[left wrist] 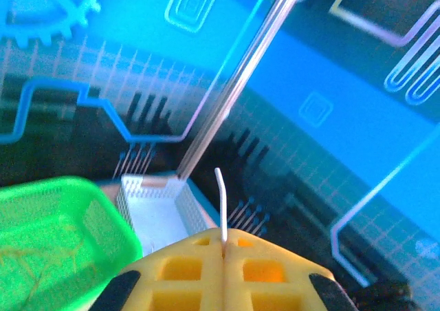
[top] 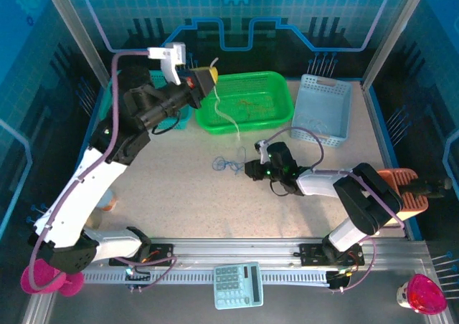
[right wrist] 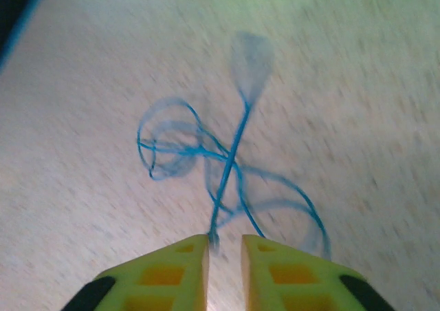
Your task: Untangle the cables
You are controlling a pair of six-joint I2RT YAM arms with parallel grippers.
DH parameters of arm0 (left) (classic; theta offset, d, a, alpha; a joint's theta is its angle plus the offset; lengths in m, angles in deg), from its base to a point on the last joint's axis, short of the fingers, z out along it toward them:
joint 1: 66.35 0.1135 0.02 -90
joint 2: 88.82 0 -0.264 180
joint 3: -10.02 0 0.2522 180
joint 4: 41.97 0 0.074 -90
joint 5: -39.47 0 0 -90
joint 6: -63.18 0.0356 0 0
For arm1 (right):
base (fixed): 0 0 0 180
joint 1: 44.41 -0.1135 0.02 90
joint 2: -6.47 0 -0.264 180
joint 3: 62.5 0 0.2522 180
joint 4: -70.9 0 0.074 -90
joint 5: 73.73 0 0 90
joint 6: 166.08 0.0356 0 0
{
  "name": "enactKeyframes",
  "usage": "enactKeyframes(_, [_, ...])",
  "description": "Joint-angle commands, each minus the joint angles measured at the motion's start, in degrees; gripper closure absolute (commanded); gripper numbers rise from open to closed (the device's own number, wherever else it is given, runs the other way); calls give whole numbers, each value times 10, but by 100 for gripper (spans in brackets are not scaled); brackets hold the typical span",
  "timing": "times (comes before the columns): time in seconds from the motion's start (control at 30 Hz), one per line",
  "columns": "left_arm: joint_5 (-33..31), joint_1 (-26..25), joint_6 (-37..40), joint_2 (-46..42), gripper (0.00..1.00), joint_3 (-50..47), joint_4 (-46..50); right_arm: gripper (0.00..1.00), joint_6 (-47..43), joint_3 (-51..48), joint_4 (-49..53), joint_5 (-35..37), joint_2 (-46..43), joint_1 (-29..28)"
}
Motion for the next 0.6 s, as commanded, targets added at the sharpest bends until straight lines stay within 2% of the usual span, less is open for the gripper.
enactKeyframes(0.0, [-1, 6, 8, -17, 100, 16, -40, 75, 1, -8, 33, 25, 4, -3])
enactKeyframes(0.33, [-25, 34, 39, -12, 100, 16, -25, 76, 0, -10, 43, 30, -4, -2])
enactKeyframes(0.57, [-52, 94, 75, 5, 100, 12, -11, 74, -1, -11, 66, 30, -53, -2])
